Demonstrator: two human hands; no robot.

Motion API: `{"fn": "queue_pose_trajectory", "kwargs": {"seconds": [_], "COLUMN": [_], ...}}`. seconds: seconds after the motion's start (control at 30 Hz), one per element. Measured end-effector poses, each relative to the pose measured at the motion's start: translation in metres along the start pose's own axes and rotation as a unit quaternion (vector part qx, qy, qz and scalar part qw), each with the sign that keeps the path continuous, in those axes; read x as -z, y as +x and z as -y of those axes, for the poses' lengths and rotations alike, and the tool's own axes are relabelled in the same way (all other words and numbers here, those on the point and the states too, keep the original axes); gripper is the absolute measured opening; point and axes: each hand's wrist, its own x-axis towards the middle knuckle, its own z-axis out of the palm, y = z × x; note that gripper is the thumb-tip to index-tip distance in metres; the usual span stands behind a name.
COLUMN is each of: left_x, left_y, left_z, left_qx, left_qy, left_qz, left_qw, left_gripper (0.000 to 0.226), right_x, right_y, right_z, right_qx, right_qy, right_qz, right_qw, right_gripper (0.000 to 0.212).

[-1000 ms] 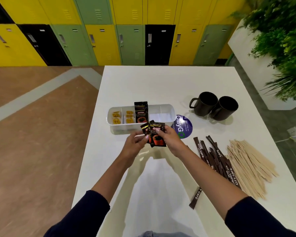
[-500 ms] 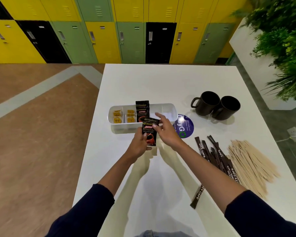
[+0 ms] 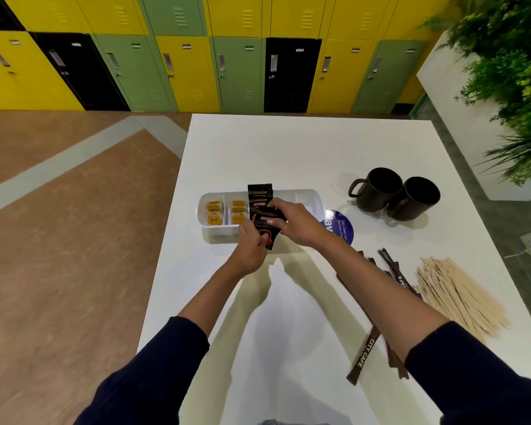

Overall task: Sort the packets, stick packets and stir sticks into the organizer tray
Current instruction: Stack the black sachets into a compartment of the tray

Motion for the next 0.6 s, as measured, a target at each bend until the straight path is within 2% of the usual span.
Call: {"fn": "queue_pose_trajectory", "kwargs": {"seconds": [0.17,0.3,0.47,0.6], "left_x": [0.013,0.018,0.019,0.02], "left_y": [0.008,0.009,0.005,0.005], "left_z": [-0.006,-0.007,-0.011,-0.002], "left_qx": [-0.056,-0.065,-0.071,-0.071], "left_qy": [0.051,0.073,0.132,0.216], "left_qz": [0.007,0.003,-0.084,-0.17], "left_qw": [0.997,0.995,0.985,0.959], "left_gripper": [0.033,0.033,0.034,0.033], "right_x": [0.008,0.009,0.012,0.016], "right_y": [0.015,0.024,0.034,0.042], "right_z": [0.008,0.01,0.012,0.014], "right_qx": [0.007,0.017,0.04,0.052], "right_qy": [-0.018,-0.03,-0.025,-0.044], "right_qz": [0.038,0.03,-0.013,-0.06], "right_qw": [0.999,0.999,0.999,0.996], "right_gripper": [0.026,0.024,0.013,0.012]}}
